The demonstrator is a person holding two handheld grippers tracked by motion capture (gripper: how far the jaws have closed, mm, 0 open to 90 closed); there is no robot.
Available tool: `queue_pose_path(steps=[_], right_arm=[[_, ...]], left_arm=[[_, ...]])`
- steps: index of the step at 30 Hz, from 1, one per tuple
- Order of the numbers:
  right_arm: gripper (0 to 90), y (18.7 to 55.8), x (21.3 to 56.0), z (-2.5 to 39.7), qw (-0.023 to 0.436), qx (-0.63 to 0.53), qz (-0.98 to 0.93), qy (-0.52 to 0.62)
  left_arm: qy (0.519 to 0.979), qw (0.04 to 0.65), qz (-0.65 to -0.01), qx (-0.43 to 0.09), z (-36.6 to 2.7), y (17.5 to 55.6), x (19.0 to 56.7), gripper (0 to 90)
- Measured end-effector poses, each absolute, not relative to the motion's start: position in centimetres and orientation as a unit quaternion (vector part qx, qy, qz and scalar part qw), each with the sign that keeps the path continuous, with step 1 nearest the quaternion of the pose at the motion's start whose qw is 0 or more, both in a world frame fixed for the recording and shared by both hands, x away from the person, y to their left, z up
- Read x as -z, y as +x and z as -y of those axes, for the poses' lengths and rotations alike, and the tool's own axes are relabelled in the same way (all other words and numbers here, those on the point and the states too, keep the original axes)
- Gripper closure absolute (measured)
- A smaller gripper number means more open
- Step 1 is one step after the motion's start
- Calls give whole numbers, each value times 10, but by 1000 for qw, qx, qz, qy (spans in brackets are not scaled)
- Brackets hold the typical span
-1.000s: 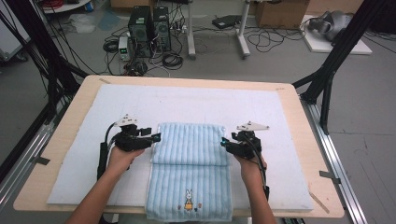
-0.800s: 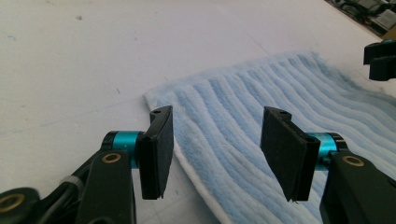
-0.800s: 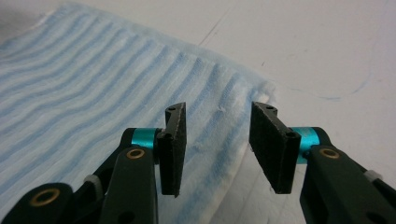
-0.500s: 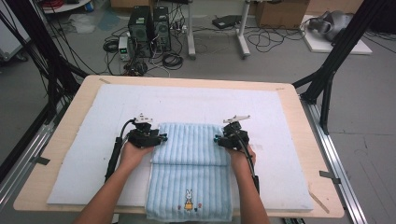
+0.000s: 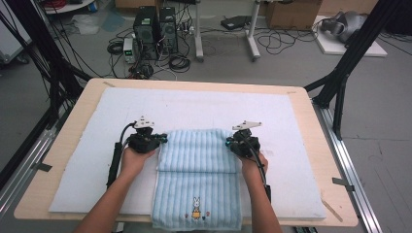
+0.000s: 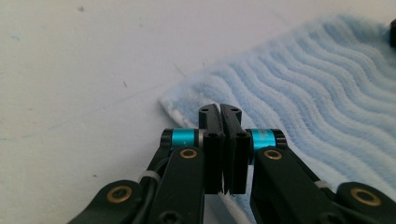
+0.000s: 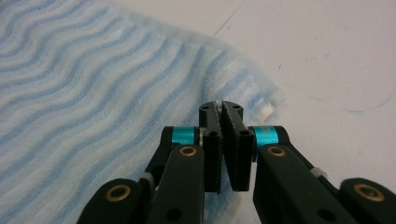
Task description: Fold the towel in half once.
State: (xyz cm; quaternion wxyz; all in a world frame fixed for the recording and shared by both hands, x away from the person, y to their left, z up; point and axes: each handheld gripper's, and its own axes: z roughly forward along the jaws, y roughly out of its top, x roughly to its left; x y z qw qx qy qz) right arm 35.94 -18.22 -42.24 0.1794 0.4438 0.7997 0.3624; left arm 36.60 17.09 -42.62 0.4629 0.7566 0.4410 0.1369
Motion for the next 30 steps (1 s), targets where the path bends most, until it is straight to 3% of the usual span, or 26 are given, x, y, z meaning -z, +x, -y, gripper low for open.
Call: queue_pose_path(steps=[17, 30], right_arm=[[863, 299, 381, 204, 164, -461, -774, 402], [861, 249, 396, 214, 122, -466, -783, 394]], left_arm=[[735, 544, -398, -69, -194, 318, 385, 875], [753, 541, -374, -21, -198, 274, 409, 874]])
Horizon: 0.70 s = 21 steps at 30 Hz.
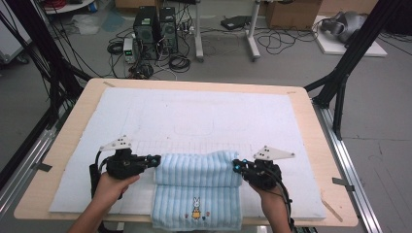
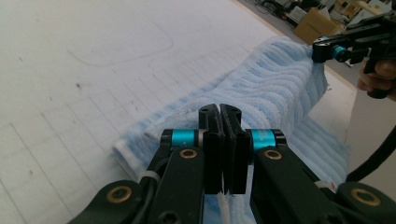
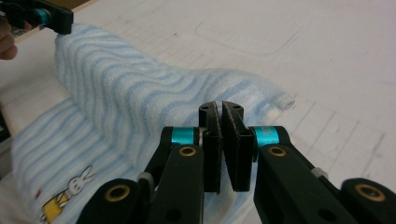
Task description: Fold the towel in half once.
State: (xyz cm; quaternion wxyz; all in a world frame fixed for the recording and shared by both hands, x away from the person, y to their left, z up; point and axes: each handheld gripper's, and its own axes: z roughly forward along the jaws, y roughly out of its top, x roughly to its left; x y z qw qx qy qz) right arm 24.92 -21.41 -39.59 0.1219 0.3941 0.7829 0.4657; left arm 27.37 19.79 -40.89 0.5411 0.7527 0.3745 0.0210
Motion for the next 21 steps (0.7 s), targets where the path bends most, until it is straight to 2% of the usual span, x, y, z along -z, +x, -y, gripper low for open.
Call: queue_pose_path(steps=[11, 12, 13, 14, 15, 16, 21], right_arm=[[846, 230, 426, 212, 100, -420, -805, 407], [814, 229, 427, 212, 104, -416, -807, 407], [748, 228, 426, 213, 116, -416, -804, 409], [718, 228, 425, 215, 121, -424, -796, 416], [685, 229, 422, 218, 125, -435, -786, 421], [656, 230, 419, 220, 137, -443, -777, 426], [660, 245, 410, 230, 175, -459, -748, 447]], left_arm=[[780, 507, -365, 1, -196, 261, 430, 860], [776, 510, -371, -6, -198, 261, 430, 827], [769, 512, -383, -17, -200, 262, 430, 732], [758, 517, -397, -25, -203, 265, 429, 618], [746, 524, -409, -33, -206, 268, 429, 545], [736, 530, -418, -41, -209, 270, 428, 510], [720, 541, -431, -57, -211, 286, 426, 548]])
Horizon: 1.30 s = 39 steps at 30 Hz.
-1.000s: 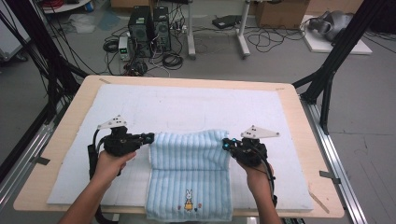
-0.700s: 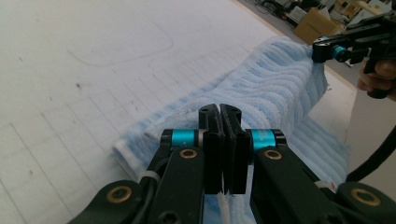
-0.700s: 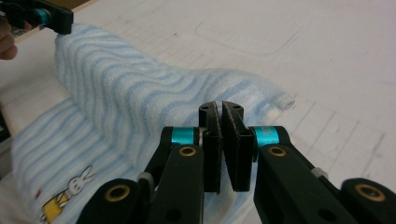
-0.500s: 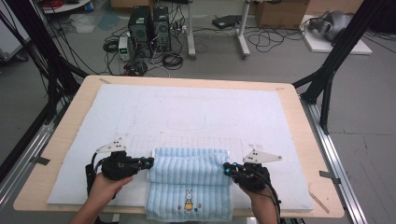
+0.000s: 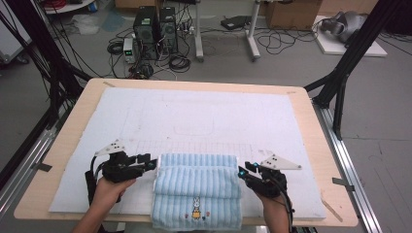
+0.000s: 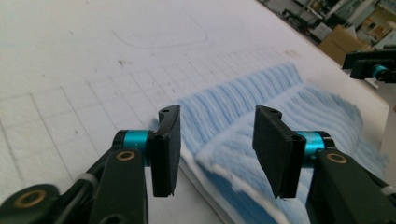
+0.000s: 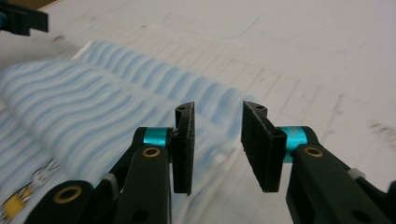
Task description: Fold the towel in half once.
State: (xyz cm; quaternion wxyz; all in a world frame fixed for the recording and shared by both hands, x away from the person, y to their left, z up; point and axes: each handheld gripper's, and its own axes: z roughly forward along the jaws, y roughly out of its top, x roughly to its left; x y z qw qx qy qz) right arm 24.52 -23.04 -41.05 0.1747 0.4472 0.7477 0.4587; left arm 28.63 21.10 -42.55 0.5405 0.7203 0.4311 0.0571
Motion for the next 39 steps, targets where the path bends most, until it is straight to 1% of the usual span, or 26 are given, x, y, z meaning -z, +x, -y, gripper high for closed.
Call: queue_pose_path(steps=[2, 5, 9, 11, 13, 14, 15, 16, 17, 21, 24, 26, 30, 34, 38, 39], right_arm=[[664, 254, 413, 231, 176, -450, -749, 452], [656, 266, 422, 227, 166, -437, -755, 460], [644, 280, 433, 218, 153, -414, -769, 463], [652, 285, 436, 214, 146, -405, -774, 464], [681, 287, 439, 209, 142, -393, -781, 463], [711, 287, 440, 207, 144, -389, -785, 461], [743, 287, 440, 207, 147, -387, -787, 457], [771, 286, 440, 206, 149, -385, -787, 459], [802, 286, 440, 205, 148, -384, -789, 457], [878, 286, 439, 205, 155, -382, -791, 452], [883, 285, 437, 206, 164, -395, -784, 449], [882, 287, 437, 207, 163, -394, -783, 453], [883, 285, 436, 206, 176, -395, -782, 449], [887, 286, 433, 210, 186, -421, -764, 453], [887, 295, 435, 212, 185, -417, -760, 462], [888, 297, 437, 212, 190, -416, -760, 463]], left_arm=[[720, 531, -445, -50, -209, 294, 431, 571], [735, 503, -452, -44, -203, 301, 441, 578], [749, 483, -452, -41, -195, 304, 446, 576], [759, 472, -446, -48, -191, 303, 448, 596], [773, 456, -437, -58, -186, 302, 450, 658], [778, 452, -431, -62, -183, 301, 451, 709], [781, 451, -425, -69, -181, 300, 451, 784], [783, 451, -422, -74, -180, 300, 451, 840], [784, 451, -420, -78, -179, 300, 451, 870], [773, 467, -423, -75, -182, 300, 448, 879], [759, 490, -422, -71, -187, 301, 445, 878], [753, 498, -425, -68, -188, 302, 445, 877], [743, 510, -428, -69, -189, 303, 445, 879], [720, 530, -443, -70, -191, 306, 445, 880], [698, 532, -471, -85, -191, 312, 447, 882], [696, 532, -475, -86, -191, 313, 448, 883]])
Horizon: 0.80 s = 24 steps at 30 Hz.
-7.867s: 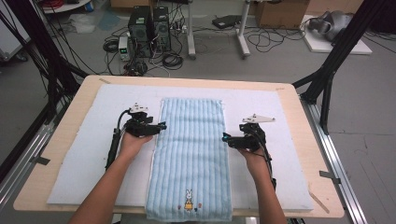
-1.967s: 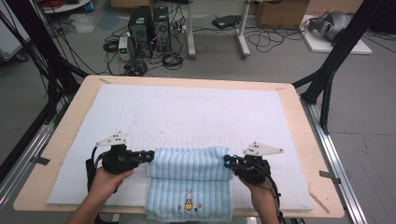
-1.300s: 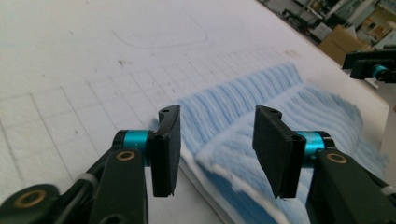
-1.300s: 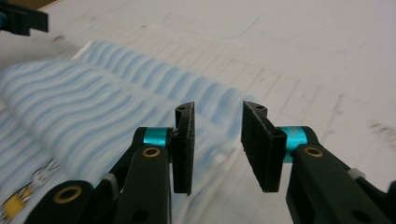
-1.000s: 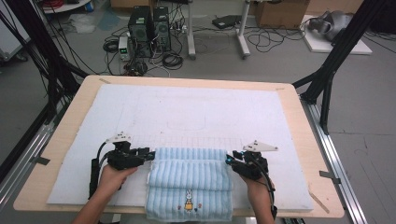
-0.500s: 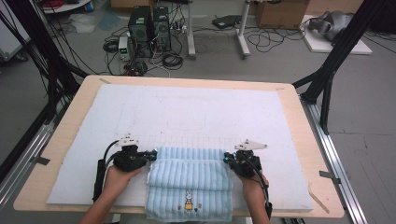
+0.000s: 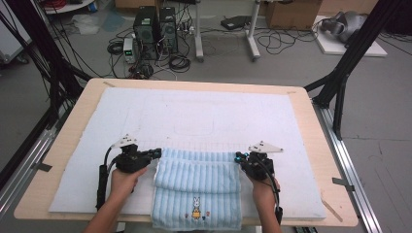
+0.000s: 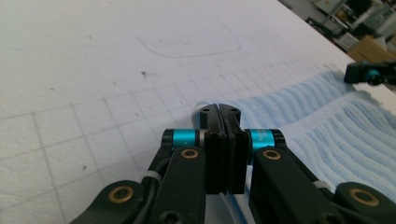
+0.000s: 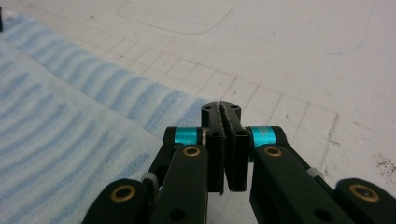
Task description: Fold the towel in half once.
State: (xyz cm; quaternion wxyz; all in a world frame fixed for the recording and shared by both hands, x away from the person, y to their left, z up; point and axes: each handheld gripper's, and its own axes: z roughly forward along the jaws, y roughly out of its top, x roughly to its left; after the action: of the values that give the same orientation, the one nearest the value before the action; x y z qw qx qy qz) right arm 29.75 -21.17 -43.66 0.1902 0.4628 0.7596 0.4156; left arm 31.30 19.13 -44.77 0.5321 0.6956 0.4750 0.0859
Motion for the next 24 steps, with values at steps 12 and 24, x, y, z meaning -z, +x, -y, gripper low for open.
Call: queue_pose_path(steps=[12, 24], right_arm=[[501, 311, 447, 208, 161, -386, -761, 496], [831, 313, 450, 205, 139, -393, -784, 459]], left_arm=[[711, 495, -491, -88, -190, 320, 455, 486], [765, 436, -456, -130, -161, 322, 453, 852]])
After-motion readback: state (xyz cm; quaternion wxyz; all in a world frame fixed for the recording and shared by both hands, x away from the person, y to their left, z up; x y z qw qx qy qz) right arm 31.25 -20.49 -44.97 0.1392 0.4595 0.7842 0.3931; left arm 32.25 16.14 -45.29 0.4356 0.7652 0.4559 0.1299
